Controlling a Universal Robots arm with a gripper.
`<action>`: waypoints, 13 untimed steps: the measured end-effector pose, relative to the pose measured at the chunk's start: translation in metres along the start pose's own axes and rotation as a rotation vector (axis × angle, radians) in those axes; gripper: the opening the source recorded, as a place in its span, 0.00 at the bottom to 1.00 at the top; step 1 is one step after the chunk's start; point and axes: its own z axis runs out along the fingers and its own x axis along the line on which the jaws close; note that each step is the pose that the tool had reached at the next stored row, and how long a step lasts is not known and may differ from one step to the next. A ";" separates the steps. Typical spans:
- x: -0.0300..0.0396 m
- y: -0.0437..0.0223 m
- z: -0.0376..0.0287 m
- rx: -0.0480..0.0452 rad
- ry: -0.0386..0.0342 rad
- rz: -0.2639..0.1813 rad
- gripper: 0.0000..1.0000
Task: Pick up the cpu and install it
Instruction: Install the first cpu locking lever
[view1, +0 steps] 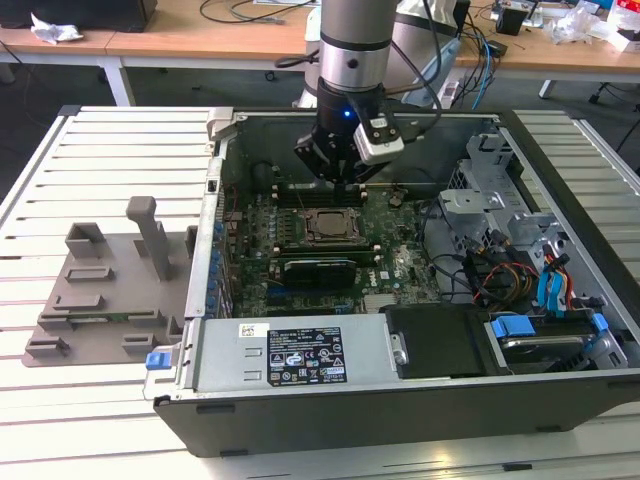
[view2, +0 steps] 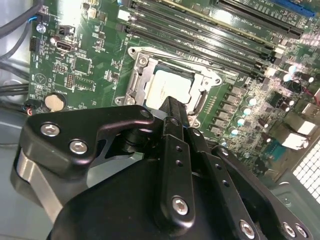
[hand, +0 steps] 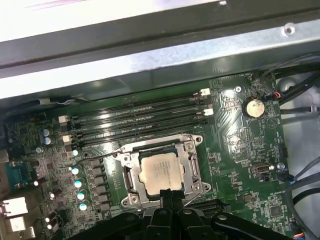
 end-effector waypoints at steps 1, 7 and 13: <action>0.0000 0.0000 0.0000 -0.0002 -0.0009 -0.017 0.11; 0.0000 0.0000 0.0000 -0.0011 -0.0041 -0.074 0.11; 0.0000 0.0000 0.0000 -0.0020 -0.0075 -0.134 0.11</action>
